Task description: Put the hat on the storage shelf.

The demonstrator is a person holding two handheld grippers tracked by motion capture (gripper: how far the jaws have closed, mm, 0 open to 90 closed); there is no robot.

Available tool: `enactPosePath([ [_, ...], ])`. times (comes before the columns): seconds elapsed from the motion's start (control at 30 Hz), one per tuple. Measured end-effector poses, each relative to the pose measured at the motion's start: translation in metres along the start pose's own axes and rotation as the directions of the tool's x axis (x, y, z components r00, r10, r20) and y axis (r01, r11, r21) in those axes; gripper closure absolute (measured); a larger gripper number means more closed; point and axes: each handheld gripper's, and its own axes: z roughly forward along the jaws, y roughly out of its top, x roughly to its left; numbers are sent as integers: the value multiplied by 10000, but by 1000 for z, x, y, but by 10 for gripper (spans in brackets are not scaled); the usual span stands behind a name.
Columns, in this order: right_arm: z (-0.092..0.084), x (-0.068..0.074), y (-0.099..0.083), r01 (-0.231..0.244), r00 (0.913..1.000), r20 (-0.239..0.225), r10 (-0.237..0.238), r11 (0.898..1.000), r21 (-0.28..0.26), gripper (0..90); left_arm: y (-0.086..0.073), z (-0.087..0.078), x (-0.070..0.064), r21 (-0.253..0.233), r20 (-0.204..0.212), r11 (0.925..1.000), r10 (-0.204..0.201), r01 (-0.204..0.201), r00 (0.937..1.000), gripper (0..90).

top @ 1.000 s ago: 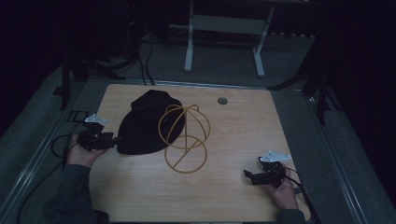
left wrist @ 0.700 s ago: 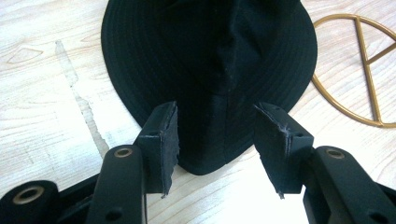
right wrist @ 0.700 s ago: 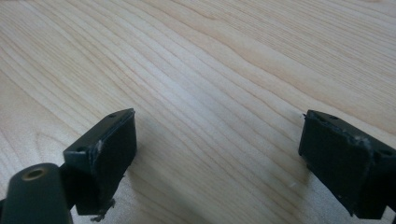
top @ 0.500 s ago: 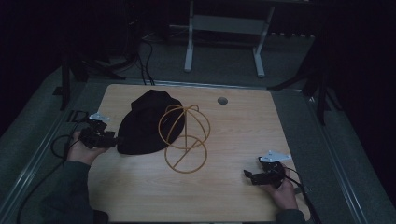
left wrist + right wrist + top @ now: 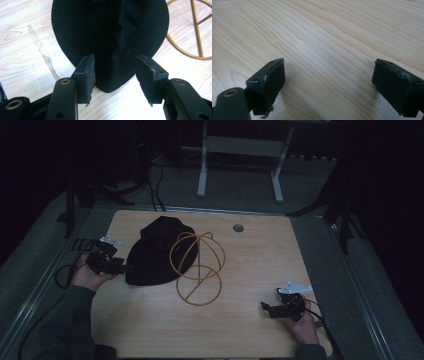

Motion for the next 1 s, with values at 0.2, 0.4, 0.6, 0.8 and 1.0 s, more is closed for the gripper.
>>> enactPosePath([
  [0.2,0,0,0,-6,10000,1,6,10000,5,112,8,0,1,224,52,9997,113,-114,9999,489],
  [0.4,0,0,0,-4,10000,3,4,10000,5,112,18,0,1,538,70,9978,388,-391,9992,486],
  [0.6,0,0,0,-1,10000,2,1,10000,2,112,29,-1,1,716,101,9958,563,-568,9984,487],
  [0.8,0,0,0,-7,10000,2,7,10000,6,112,38,4,1,1060,123,9916,730,-739,9973,487],
  [1.0,0,0,0,12,10000,2,-12,10000,-5,112,45,12,0,1492,18,9854,832,-826,9965,486],
])
